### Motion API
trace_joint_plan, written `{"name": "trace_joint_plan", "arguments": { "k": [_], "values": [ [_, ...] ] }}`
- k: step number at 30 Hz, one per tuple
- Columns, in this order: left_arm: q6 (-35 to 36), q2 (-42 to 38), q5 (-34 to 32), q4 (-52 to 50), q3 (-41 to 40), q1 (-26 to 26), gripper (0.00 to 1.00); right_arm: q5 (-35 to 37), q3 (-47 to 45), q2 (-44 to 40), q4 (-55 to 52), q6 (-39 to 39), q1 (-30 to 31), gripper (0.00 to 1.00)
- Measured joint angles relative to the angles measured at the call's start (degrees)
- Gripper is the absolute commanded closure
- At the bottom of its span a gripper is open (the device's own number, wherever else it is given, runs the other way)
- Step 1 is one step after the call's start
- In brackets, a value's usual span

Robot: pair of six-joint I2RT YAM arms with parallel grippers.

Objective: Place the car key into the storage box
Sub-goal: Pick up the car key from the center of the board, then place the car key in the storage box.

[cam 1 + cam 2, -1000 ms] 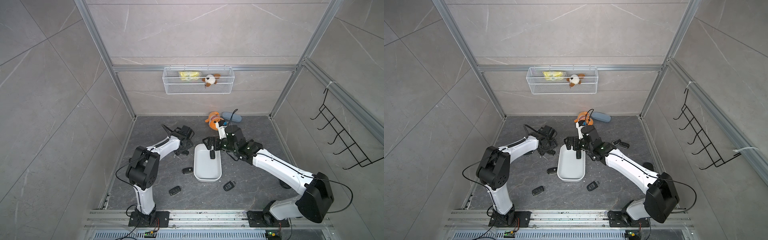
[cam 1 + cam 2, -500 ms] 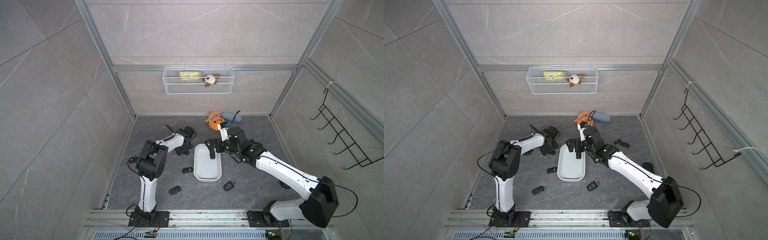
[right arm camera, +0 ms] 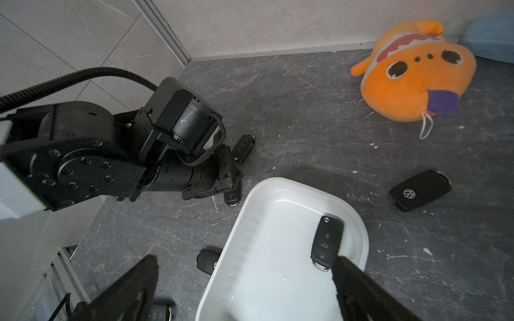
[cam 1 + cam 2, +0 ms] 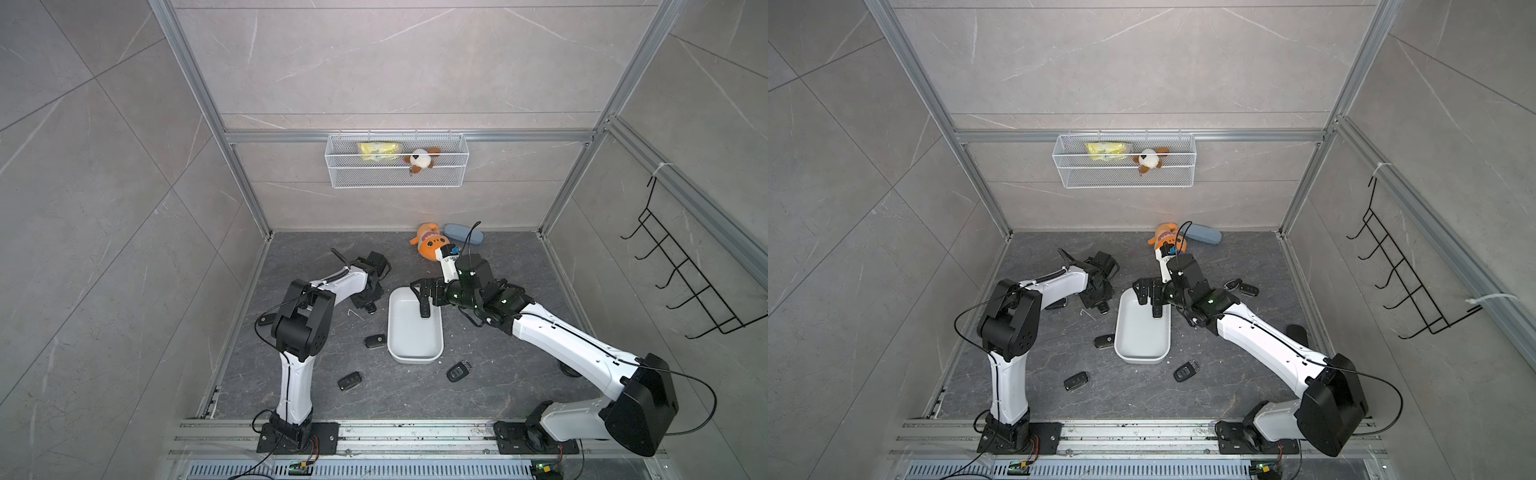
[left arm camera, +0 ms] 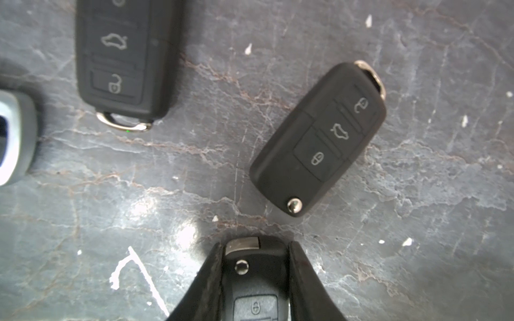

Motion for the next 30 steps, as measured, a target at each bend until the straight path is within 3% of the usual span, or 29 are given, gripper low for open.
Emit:
{"name": "trace_joint_plan", "arguments": {
  "k": [13,20,30],
  "values": [
    [6.64,-5.31,0.59,-2.75,2.62,-1.31,0.76,-0.07,-0.24,0.00,0.00,0.11,0.00,0.01],
    [11.28,-6.82,1.14,-3.04,8.90,-5.44,0.75,-0.11,-0.37,0.00,0.00,0.26,0.00,0.00],
    [15.91,-5.27,4.83,-1.53,11.74,-10.23,0.75,0.22,-2.95,-0.98,-1.29,0.22,0.00,0.01]
  ]
}}
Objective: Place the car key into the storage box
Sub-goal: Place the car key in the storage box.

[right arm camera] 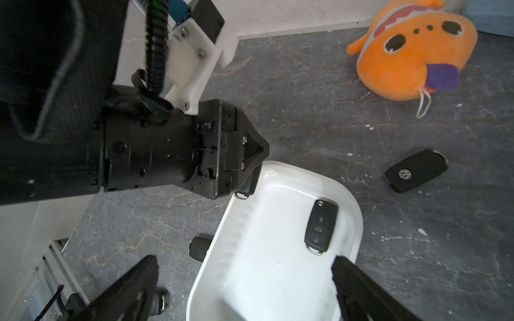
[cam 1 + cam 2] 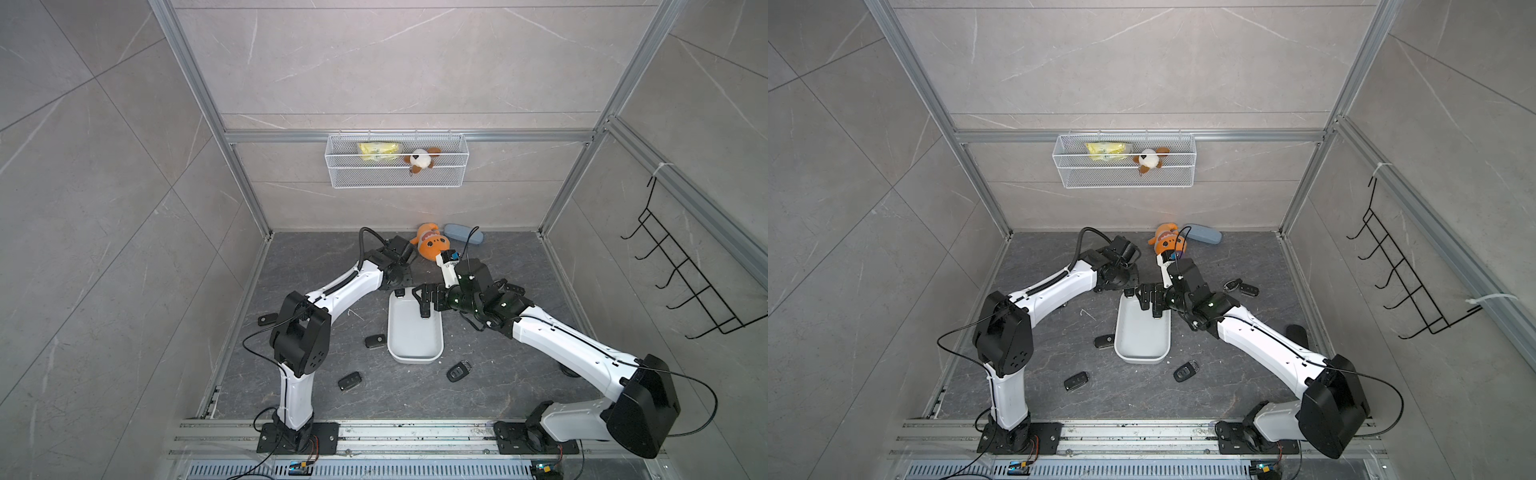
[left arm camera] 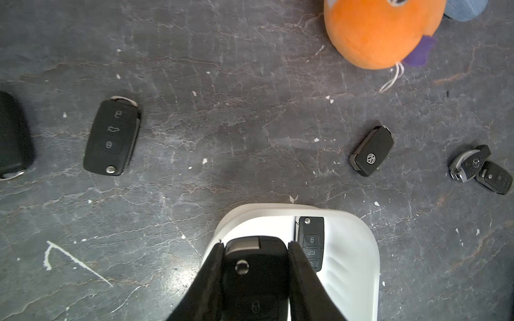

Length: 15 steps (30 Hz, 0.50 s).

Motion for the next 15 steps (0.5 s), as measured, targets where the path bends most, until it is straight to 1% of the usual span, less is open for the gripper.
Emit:
{"name": "trace_joint_plan", "arguments": {
  "k": [5,15],
  "values": [
    [1.14,3.78,2.29,1.03,1.29,-1.29,0.75,1.09,-2.23,-2.27,-1.40,-0.02,0.00,0.01],
    [2.36,10.78,4.13,1.90,3.69,-3.65,0.75,5.11,-5.90,-6.71,-5.31,-0.24,-0.07,0.01]
  ]
}}
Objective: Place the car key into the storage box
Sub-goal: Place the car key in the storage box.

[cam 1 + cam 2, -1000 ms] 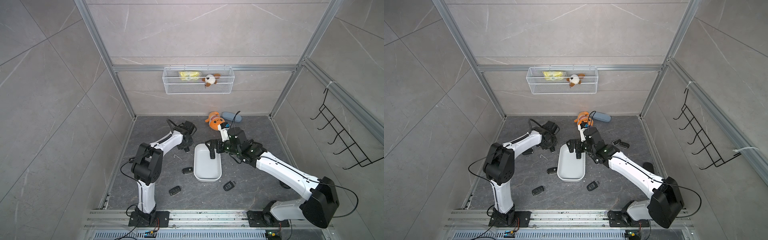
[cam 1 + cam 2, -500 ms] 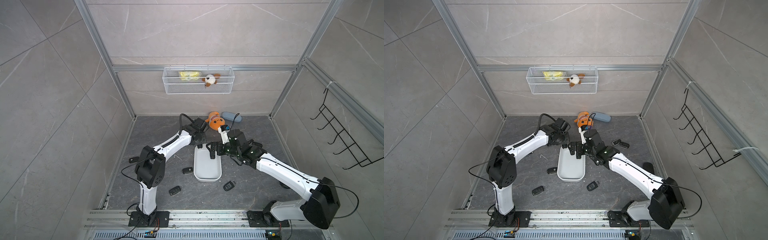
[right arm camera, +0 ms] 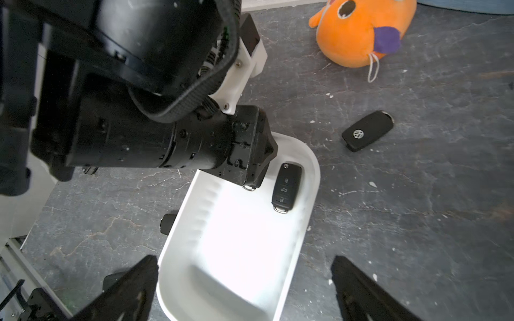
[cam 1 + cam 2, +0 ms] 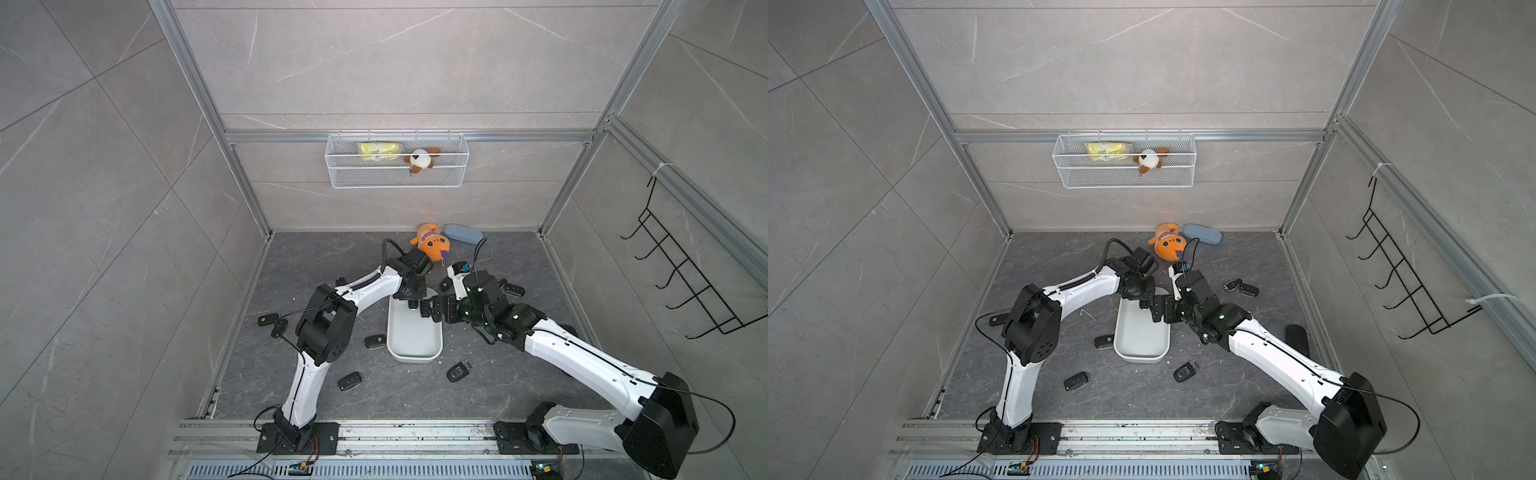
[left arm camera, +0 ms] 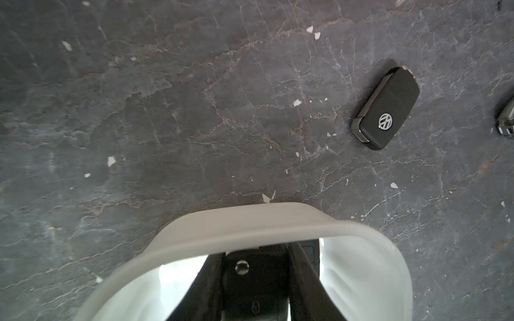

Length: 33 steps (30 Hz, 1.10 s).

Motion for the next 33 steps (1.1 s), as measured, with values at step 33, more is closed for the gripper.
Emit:
{"name": "trace_joint_plan", "arguments": {
  "k": [33],
  "values": [
    [-1.42,3.82,1.18,0.17,0.00,-0.24,0.58,1.33,-0.02,-0.22,-0.76,0.04,-0.15,0.01]
  ]
}}
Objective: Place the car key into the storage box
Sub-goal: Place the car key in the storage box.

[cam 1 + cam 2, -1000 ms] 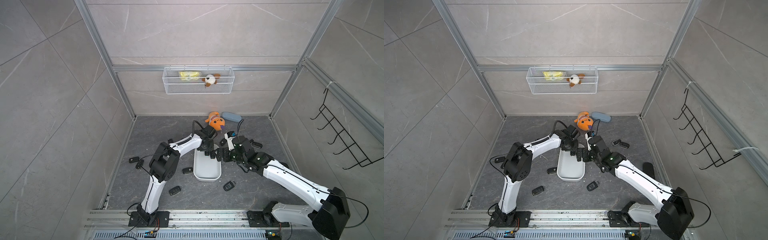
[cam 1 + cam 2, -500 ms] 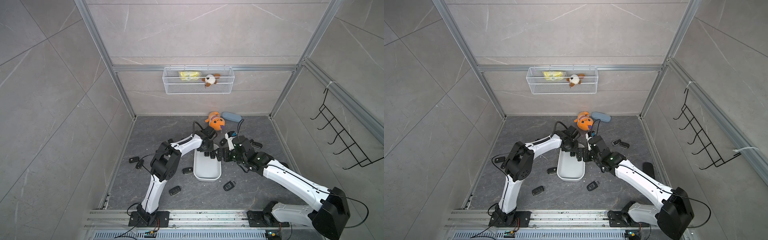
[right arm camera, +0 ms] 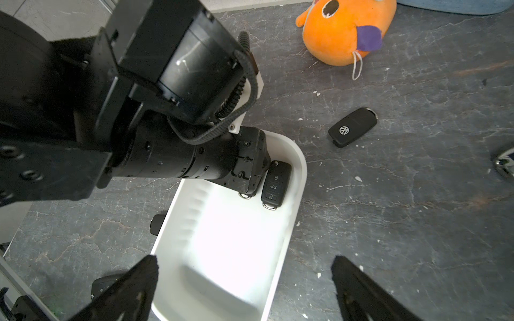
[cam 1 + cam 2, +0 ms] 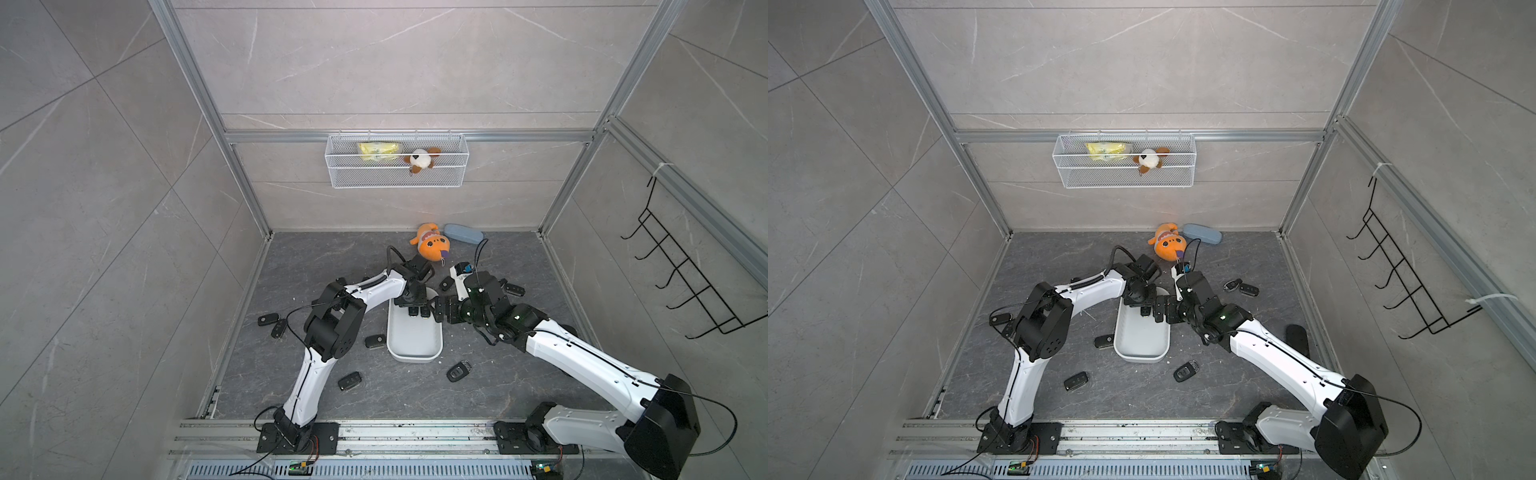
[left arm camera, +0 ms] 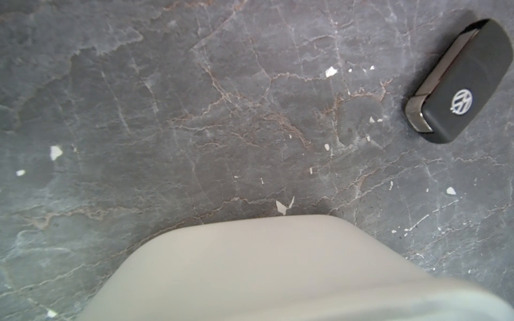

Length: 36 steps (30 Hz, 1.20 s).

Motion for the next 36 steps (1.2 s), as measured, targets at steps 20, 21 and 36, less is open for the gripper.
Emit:
{"name": "trace_joint_plan", "arguments": {
  "k": [20,21,36],
  "values": [
    [-1.84,-0.76,0.92,0.39,-1.53,0.00,0.60,-0.66,0.00,1.14,0.02,0.00,0.00,0.00],
    [-1.99,-0.76,1.07,0.48,-1.53,0.00,0.60,-0.66,0.00,1.14,0.02,0.02,0.00,0.01],
    [-3.30,-0.96,1.95,1.70,-1.77,0.00,0.52,-1.07,0.00,1.14,0.02,0.04,0.00,0.01]
  ]
}}
